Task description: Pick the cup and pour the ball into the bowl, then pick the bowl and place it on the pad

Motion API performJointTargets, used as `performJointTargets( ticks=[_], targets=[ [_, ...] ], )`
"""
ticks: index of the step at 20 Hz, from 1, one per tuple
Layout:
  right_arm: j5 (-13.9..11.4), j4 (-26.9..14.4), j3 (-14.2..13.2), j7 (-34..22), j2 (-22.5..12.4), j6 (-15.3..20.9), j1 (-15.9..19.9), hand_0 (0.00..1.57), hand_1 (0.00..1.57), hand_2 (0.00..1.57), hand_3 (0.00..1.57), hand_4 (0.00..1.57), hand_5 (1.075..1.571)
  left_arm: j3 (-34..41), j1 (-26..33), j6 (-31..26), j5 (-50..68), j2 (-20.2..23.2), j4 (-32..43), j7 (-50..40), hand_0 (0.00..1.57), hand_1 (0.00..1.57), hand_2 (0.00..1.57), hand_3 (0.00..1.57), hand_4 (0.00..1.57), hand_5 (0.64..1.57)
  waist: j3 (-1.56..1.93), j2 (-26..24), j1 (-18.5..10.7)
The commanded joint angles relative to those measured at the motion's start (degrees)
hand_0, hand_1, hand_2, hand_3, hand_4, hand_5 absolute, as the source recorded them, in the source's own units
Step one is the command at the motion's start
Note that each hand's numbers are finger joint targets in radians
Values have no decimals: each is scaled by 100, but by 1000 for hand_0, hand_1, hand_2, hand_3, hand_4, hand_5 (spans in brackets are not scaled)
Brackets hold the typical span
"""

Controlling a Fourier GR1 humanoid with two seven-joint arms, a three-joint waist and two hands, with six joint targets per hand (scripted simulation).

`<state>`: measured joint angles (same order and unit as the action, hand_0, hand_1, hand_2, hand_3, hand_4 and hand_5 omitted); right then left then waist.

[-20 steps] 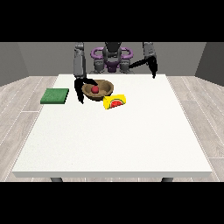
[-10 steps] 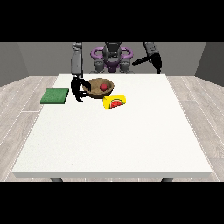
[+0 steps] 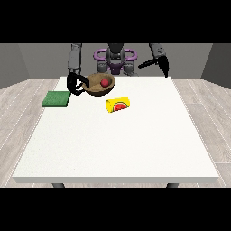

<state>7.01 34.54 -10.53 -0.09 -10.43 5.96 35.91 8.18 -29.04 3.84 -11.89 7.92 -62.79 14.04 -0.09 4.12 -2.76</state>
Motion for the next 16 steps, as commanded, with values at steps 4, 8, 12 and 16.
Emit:
performJointTargets(
  ticks=[4,8,12,16],
  targets=[
    [231,291,-175,-688,-722,-605,-29,1571,1571,1571,1571,1060,1562,144,215,117,65,86,164,174,0,0,0,0,0,1570,9,-103,270],
    [645,205,-674,-365,-1286,-1129,-108,1571,1571,1571,1571,1062,1560,256,43,-16,193,282,-12,201,0,0,0,0,0,1569,11,266,237],
    [872,-30,-933,-125,-1501,-1452,-188,1571,1571,1571,1571,1074,1563,-134,186,421,-119,-187,-169,456,0,0,0,0,0,1565,12,593,116],
    [1093,-82,-1168,-146,-1935,-1817,125,1571,1571,1571,1571,1074,1563,-162,-104,762,-264,-290,-57,767,0,0,0,0,0,1565,13,1064,171]
  ],
)
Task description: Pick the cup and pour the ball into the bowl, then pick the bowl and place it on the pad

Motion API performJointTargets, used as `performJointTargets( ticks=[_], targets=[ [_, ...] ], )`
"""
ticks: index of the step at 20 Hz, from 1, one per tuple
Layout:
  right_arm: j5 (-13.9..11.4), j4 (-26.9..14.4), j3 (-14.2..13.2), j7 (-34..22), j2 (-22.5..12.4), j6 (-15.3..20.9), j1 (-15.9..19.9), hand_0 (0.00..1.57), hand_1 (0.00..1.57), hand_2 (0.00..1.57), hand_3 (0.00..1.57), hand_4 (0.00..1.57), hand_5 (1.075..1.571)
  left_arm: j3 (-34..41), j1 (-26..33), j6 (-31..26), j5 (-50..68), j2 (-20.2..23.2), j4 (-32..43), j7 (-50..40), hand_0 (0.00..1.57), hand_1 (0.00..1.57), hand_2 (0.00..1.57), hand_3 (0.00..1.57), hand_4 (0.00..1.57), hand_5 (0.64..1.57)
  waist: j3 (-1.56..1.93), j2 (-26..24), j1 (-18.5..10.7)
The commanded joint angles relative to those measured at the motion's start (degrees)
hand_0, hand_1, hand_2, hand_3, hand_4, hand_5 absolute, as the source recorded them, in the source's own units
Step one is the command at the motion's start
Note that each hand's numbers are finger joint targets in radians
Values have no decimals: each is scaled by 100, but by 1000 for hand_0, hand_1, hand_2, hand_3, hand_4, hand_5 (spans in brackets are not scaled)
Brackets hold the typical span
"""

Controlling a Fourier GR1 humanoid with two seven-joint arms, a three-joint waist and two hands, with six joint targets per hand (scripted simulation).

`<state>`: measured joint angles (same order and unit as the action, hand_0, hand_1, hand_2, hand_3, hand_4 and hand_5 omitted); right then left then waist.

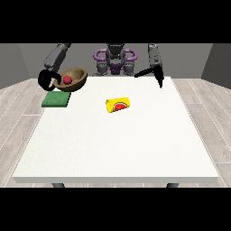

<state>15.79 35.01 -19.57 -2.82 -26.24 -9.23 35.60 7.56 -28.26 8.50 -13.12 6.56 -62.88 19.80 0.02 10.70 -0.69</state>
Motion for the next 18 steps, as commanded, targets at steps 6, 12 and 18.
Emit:
performJointTargets(
  ticks=[6,12,18],
  targets=[
    [270,-815,-651,1169,-1121,-1019,-99,1571,1571,1571,1442,1031,1563,-483,-337,380,-311,-317,-1062,-63,0,0,0,0,0,1564,15,1303,-384],
    [105,-1073,-711,1694,-1604,-1037,96,1571,1571,1571,0,1047,1567,-517,-174,349,-390,-100,-1621,-15,0,0,0,0,0,1564,10,1790,-436],
    [-47,-1392,-638,1662,-1950,-1196,404,1571,1571,1571,343,1027,1571,-665,-299,529,-598,-204,-2382,-814,0,0,0,0,0,1564,9,1877,-272]
  ],
)
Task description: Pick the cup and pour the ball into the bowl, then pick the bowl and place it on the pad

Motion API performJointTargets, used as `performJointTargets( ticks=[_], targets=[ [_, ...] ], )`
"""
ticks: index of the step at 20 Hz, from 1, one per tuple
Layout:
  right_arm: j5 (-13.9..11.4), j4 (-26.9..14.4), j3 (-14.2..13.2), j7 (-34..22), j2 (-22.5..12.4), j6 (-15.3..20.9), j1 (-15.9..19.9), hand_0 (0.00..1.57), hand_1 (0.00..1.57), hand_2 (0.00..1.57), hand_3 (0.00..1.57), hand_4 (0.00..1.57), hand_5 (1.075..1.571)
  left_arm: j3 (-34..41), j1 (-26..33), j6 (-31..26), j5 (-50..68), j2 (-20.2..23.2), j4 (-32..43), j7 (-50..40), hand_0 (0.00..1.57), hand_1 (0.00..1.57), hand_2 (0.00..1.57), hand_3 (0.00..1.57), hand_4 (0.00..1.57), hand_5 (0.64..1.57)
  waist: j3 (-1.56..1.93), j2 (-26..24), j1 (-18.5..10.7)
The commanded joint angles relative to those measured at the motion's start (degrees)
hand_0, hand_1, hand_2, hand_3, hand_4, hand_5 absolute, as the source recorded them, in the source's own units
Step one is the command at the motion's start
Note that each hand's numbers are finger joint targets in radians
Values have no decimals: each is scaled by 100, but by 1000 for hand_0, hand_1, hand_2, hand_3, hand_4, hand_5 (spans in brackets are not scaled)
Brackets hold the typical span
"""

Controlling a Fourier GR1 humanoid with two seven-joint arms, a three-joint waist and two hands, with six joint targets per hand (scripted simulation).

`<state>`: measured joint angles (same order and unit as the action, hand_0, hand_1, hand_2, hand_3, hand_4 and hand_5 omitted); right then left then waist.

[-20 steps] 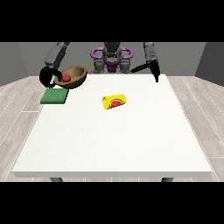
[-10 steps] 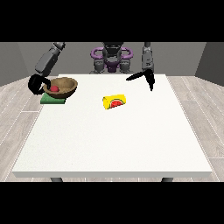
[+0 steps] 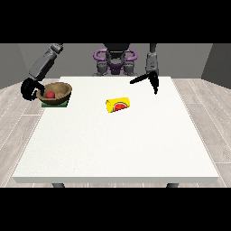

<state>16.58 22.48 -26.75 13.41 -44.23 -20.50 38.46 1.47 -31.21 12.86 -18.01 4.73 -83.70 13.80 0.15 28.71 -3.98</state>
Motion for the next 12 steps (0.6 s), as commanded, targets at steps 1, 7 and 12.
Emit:
performJointTargets(
  ticks=[1,7,12],
  targets=[
    [-157,-111,71,389,-207,-226,-74,1571,1571,1571,199,1036,1570,-69,230,21,-44,-10,-392,-134,0,0,0,0,0,1564,-2,163,170],
    [260,-564,-280,-459,-336,-181,466,1571,1571,1571,0,781,1569,-166,227,-99,-26,-33,-790,-550,0,0,0,0,0,1566,-5,-109,27],
    [130,-523,-111,-430,-210,-163,284,1571,1571,1571,815,735,1571,-52,392,-369,177,136,-731,-475,0,0,0,0,0,1566,-8,-265,-21]
  ],
)
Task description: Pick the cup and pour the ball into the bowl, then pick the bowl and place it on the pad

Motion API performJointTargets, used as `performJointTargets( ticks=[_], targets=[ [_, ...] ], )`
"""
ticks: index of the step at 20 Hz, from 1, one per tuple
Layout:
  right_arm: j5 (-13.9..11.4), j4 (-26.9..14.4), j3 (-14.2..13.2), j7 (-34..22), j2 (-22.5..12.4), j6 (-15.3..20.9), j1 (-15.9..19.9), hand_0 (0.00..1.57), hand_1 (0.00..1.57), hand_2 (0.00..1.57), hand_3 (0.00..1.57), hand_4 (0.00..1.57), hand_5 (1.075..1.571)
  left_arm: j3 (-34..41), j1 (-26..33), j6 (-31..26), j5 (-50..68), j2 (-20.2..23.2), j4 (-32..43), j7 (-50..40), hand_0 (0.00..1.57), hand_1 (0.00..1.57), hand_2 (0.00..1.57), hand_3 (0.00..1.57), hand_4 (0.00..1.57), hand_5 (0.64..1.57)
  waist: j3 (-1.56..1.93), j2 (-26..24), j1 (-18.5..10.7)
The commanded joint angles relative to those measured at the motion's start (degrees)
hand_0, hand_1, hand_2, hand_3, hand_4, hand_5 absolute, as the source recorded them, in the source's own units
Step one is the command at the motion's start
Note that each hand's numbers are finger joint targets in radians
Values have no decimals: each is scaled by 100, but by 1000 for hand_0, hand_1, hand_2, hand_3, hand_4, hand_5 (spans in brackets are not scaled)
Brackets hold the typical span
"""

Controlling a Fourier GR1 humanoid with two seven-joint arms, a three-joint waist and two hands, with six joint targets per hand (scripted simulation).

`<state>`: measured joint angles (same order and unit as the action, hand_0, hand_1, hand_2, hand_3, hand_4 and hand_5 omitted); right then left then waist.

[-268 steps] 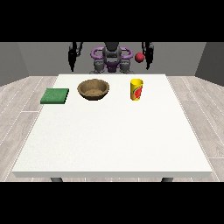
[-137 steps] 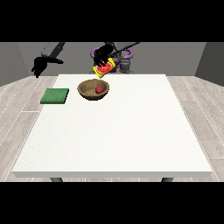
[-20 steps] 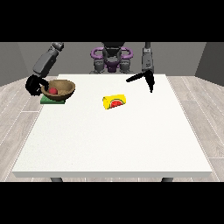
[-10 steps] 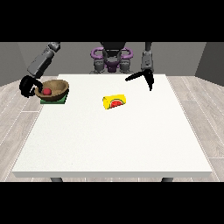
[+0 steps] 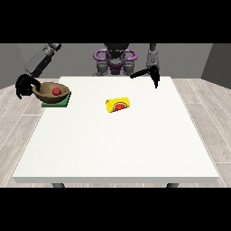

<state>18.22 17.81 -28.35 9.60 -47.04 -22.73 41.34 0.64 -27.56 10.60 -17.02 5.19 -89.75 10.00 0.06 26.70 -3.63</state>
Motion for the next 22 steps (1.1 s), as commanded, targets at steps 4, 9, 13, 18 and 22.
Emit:
performJointTargets(
  ticks=[4,9,13,18,22],
  targets=[
    [-271,63,299,55,279,277,-199,1571,1571,1571,927,711,1570,-40,297,-167,116,-15,98,129,0,0,0,0,0,1566,-3,-273,-72],
    [-602,-106,534,153,20,114,-263,1571,1571,1571,1318,654,1552,-167,207,30,-105,-63,-644,-215,0,0,0,0,0,1565,6,211,-21],
    [-608,-214,371,-45,-560,657,-71,751,751,473,739,0,1514,-284,394,-135,-92,16,-1073,-302,0,0,0,0,0,1565,9,332,-198],
    [-672,-125,396,188,-618,687,-99,0,0,405,238,0,1487,-81,486,22,-38,-9,-1158,-242,0,0,0,0,0,1565,4,360,94],
    [-716,-98,467,-86,-519,773,109,0,0,357,259,0,1489,46,187,-185,86,137,-1124,-653,0,0,0,0,0,1568,1,170,76]
  ],
)
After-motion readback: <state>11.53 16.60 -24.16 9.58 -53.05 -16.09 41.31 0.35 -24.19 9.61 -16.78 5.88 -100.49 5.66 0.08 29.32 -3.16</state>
